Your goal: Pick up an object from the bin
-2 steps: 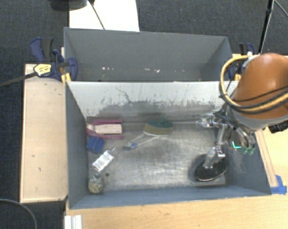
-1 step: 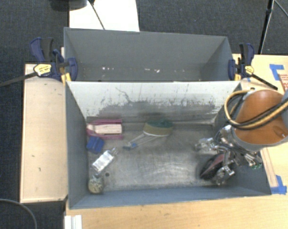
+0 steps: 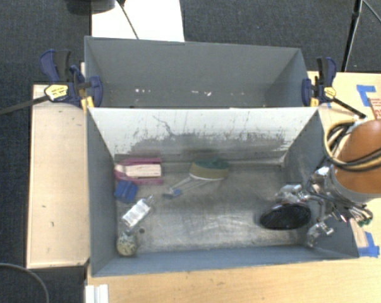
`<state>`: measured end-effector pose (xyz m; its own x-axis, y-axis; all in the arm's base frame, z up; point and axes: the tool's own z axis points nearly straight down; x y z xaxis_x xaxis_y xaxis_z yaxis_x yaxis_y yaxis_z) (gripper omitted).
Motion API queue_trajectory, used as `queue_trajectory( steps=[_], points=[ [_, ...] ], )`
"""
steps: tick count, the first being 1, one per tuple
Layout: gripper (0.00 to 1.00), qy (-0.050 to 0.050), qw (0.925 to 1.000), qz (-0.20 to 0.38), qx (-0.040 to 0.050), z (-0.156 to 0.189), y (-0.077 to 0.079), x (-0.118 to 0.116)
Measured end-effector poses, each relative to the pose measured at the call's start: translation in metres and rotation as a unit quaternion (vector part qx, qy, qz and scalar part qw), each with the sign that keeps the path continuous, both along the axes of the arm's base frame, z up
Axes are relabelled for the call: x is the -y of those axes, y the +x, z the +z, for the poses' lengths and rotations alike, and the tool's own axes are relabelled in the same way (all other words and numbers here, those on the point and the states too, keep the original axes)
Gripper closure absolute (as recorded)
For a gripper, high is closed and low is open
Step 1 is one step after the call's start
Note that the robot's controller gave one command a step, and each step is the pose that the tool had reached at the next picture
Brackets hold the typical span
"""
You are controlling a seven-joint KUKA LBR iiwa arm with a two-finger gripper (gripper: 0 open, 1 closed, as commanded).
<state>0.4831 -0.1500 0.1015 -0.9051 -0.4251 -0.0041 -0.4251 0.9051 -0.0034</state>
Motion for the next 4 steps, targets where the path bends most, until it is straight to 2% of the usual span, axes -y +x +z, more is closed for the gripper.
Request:
queue_trajectory(
  steps=[1,2,3,4],
  points=[
    [0.0,0.001,0.9999,-0.014,-0.0014,-0.001,-0.001,0.0],
    [0.0,0.002,0.9999,-0.015,0.0042,-0.029,0.007,-0.001],
    [0.0,0.001,0.9999,-0.012,0.0011,-0.028,0.009,-0.002],
    [1.0,0.001,0.9999,-0.011,0.0005,-0.028,0.008,-0.002]
  ],
)
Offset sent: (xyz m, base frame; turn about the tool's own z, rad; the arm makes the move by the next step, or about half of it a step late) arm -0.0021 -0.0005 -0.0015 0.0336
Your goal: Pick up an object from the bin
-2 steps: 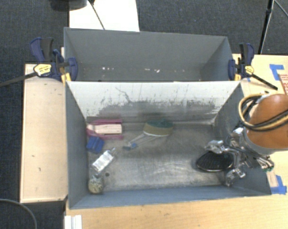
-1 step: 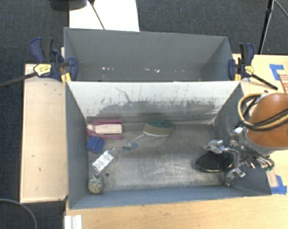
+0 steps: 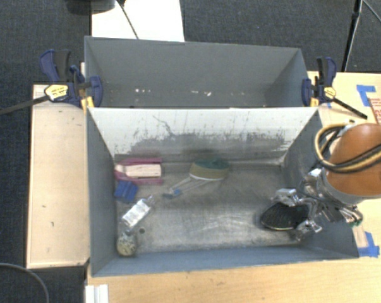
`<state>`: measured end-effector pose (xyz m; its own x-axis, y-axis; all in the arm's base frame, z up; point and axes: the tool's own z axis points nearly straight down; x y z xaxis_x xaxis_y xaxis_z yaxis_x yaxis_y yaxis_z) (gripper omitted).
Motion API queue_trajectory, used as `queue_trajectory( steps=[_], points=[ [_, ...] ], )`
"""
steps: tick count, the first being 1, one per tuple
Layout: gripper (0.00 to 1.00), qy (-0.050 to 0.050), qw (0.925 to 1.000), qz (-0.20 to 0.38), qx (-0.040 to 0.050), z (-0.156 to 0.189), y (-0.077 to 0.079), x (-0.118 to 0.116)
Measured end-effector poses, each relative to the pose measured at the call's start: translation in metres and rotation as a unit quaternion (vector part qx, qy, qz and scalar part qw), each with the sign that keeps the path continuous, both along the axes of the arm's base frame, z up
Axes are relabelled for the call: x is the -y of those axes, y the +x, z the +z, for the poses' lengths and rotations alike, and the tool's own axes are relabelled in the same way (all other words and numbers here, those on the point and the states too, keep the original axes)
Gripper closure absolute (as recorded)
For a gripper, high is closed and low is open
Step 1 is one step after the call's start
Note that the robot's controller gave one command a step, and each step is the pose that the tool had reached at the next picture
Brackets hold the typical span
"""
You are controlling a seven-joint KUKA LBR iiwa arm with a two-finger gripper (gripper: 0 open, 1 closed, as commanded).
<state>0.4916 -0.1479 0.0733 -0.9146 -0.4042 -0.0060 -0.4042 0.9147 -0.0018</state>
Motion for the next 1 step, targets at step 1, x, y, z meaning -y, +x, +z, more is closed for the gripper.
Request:
queue_trajectory(
  steps=[1],
  points=[
    [1.0,-0.001,1.0,0.001,-0.0004,0.0287,0.0011,-0.0004]
  ],
)
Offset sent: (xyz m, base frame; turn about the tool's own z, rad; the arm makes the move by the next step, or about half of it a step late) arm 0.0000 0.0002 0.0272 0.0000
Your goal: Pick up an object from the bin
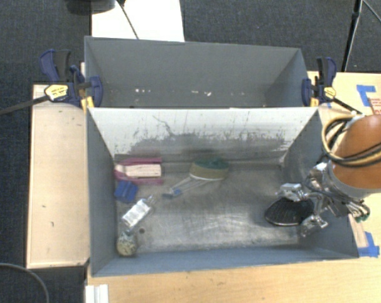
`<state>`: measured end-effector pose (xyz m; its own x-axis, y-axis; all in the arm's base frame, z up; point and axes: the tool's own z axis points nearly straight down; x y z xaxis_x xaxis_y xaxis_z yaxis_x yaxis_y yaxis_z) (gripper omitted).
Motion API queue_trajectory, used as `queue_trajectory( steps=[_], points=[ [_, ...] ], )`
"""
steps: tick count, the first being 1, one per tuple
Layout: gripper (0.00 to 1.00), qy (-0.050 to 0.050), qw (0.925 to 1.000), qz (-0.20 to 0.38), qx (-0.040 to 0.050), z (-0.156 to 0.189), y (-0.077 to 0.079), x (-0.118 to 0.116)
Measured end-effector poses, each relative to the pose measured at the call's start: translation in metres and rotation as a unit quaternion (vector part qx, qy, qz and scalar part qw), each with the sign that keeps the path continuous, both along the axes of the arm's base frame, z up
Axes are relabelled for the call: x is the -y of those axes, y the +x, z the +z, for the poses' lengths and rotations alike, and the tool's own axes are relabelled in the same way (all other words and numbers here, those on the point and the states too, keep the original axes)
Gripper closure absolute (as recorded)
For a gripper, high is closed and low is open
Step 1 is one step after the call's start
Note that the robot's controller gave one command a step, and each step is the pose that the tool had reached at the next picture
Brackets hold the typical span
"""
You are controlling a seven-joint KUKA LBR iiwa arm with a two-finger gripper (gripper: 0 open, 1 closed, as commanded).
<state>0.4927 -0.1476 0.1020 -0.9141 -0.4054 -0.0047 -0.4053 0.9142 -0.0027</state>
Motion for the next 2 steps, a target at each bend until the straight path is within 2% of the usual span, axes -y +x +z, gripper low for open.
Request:
queue_trajectory(
  steps=[2],
  points=[
    [1.0,0.0,1.0,-0.006,0.0,0.058,0.002,0.0]
  ],
)
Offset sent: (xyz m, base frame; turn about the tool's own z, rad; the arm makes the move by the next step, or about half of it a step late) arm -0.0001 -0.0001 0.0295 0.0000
